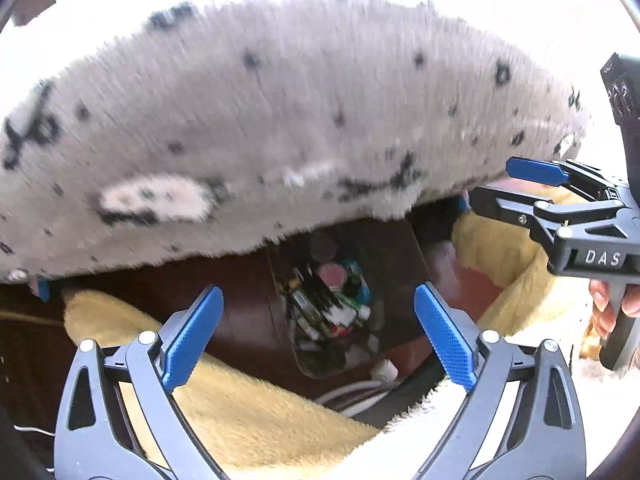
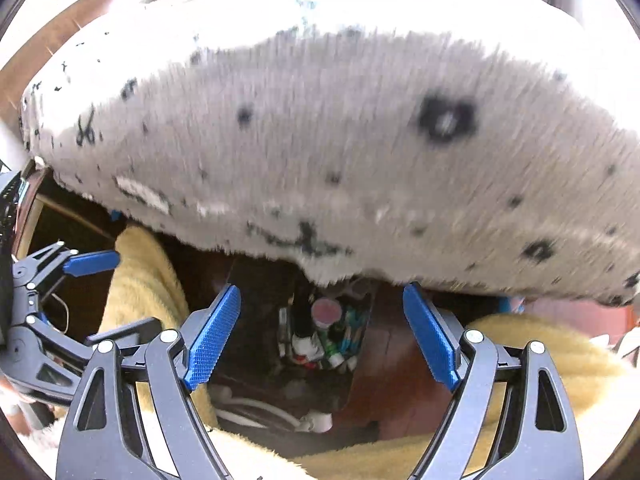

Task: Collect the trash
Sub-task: 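Open both grippers to drop the box and spool into the bin, then grasp the yellow tube with the left gripper while the right gripper grasps the tape roll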

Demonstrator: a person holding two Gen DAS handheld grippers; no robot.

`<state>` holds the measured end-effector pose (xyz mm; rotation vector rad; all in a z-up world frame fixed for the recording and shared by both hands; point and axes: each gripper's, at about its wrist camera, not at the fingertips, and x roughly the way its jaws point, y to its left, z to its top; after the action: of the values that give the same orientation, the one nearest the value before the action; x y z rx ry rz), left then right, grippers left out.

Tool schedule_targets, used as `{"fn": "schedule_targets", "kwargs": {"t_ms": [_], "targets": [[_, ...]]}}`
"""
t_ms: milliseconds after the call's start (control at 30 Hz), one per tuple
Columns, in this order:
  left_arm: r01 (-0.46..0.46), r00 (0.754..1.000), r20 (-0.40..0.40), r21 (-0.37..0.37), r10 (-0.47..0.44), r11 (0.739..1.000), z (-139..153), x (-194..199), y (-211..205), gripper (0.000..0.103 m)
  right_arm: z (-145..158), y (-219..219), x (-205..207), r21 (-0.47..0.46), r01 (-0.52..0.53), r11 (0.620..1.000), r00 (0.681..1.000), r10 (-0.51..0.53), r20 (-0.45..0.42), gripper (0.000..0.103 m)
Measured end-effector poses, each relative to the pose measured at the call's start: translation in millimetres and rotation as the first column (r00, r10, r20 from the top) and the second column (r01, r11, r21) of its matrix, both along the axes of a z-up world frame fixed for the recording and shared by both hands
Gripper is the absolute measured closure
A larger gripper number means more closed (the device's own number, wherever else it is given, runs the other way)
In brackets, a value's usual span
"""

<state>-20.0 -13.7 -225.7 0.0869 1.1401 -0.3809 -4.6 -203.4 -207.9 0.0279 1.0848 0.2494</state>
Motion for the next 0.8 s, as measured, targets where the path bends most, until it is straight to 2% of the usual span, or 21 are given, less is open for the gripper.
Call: {"fn": "schedule_targets", "kwargs": {"t_ms": [100,300,467,600,800], "targets": [[-0.010,0.998,0.069,0.000,0.010,1.000,22.6,3.5,6.2,0.012,23.1,-7.2,3.6,-0.004,0.017,1.000,0.998,-0.016,0.061,0.012],[-0.058,0.982,0.179,-0.002,0.057,0.998,59.5,24.2,20.8,0.011,66.0,-23.7,21.2,-0.009,0.045,0.999,0.985,-0.042,0.167,0.011],[-0.078,0.968,0.242,0.036,0.067,0.996,81.5,53.7,27.0,0.011,92.8,-31.6,47.8,-0.023,0.059,0.998,0.972,-0.052,0.230,0.010],[-0.095,0.958,0.277,0.042,0.079,0.995,91.3,82.1,31.0,0.011,104.4,-32.9,72.9,-0.038,0.064,0.997,0.965,-0.052,0.257,0.010],[-0.103,0.956,0.281,0.045,0.086,0.994,89.3,130.4,32.6,0.011,109.8,-29.1,127.9,-0.033,0.069,0.997,0.967,-0.059,0.250,0.010]]}}
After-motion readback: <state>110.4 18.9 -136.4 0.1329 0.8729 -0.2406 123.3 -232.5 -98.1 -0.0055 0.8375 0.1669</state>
